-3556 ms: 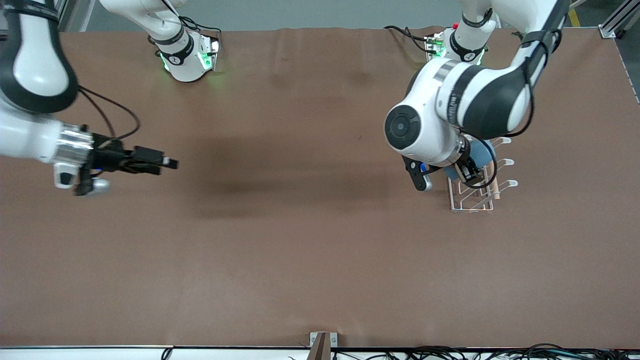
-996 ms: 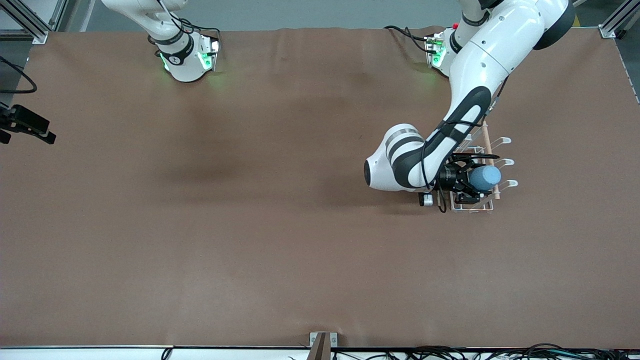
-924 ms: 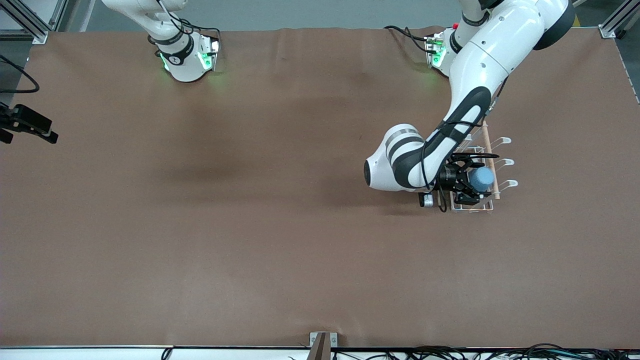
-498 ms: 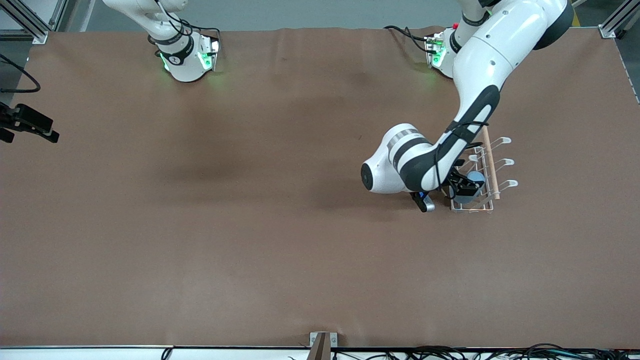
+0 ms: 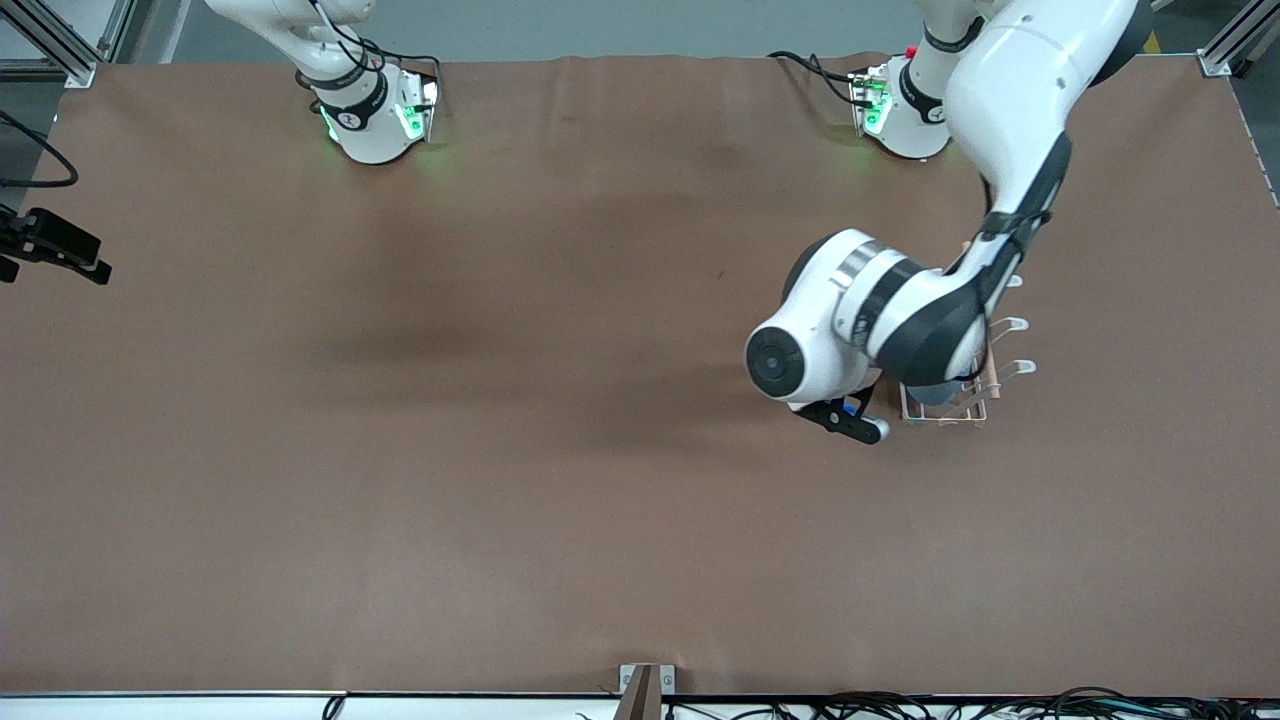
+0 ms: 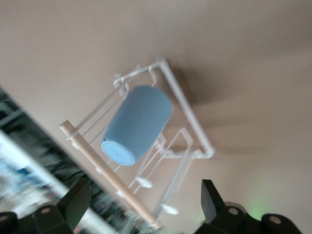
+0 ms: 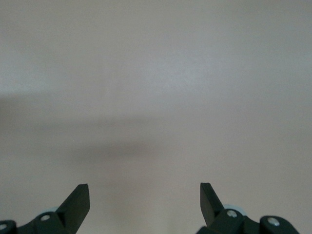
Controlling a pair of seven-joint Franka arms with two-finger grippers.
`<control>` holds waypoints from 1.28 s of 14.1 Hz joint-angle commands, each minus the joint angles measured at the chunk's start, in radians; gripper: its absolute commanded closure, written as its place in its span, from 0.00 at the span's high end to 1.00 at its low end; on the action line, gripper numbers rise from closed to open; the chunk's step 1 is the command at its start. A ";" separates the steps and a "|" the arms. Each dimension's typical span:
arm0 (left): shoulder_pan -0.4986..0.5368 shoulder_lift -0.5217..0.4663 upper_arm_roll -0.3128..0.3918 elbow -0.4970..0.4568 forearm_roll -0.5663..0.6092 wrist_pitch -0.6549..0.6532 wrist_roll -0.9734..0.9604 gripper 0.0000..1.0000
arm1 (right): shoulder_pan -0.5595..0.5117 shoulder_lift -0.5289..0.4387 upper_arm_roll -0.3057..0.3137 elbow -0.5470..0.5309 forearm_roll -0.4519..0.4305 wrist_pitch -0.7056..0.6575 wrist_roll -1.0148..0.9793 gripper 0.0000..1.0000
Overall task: Hang cup on cup holder
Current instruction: 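Open the left gripper and release the cup on the hook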
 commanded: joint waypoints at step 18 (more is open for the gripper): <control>0.263 -0.461 0.064 -0.010 -0.328 0.258 0.019 1.00 | -0.005 0.002 0.024 0.011 -0.001 -0.015 0.033 1.00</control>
